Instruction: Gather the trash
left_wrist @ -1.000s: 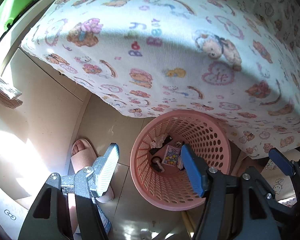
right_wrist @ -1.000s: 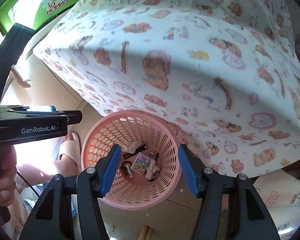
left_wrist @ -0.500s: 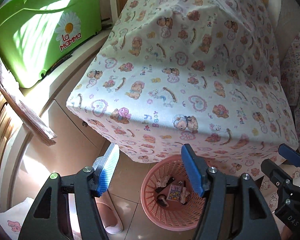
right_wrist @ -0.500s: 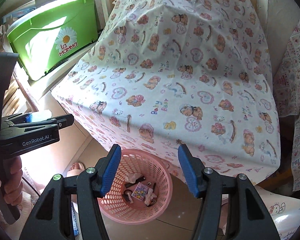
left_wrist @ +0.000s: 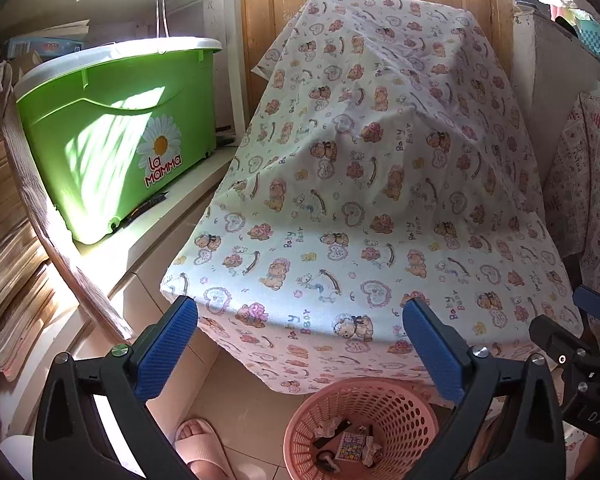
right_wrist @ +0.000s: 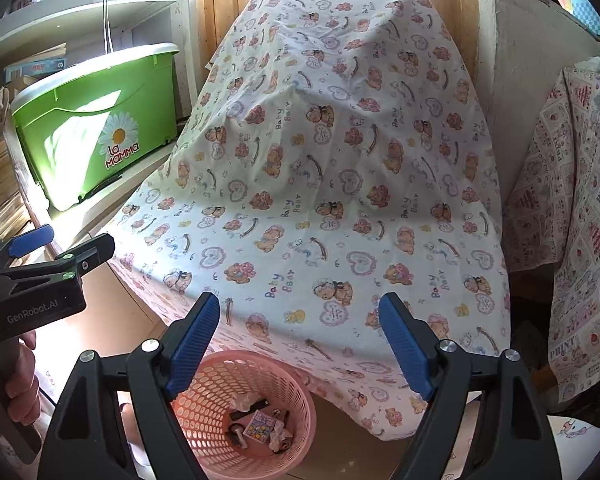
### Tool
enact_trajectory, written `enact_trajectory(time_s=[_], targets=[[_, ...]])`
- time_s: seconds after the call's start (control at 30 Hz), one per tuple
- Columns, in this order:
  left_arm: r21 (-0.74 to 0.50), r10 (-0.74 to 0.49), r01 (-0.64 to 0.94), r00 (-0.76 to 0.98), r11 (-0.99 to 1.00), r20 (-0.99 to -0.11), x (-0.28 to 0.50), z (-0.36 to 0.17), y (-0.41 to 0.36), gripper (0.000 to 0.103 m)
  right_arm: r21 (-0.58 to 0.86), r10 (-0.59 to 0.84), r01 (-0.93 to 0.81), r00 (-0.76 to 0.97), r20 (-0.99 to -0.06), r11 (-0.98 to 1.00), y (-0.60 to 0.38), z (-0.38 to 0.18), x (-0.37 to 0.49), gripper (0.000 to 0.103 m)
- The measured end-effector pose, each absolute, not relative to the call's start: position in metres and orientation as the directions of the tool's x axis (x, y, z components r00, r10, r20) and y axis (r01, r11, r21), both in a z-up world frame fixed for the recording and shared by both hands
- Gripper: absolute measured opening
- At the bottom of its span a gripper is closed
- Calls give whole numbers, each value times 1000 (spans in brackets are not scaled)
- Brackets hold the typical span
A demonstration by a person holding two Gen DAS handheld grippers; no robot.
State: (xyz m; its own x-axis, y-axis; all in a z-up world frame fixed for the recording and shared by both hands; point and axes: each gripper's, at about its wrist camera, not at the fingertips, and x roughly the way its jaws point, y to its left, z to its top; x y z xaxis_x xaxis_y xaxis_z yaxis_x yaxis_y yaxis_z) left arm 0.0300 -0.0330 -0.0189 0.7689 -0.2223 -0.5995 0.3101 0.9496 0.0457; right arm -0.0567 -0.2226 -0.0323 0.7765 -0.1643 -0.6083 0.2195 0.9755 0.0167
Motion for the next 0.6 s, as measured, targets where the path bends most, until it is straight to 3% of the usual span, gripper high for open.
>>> enact_trajectory(time_s=[0.6], targets=[[122,-201,297,846,947,-494,12,-8,-41,101,57,-157,236,787,-597,970,-235,-27,-56,84]])
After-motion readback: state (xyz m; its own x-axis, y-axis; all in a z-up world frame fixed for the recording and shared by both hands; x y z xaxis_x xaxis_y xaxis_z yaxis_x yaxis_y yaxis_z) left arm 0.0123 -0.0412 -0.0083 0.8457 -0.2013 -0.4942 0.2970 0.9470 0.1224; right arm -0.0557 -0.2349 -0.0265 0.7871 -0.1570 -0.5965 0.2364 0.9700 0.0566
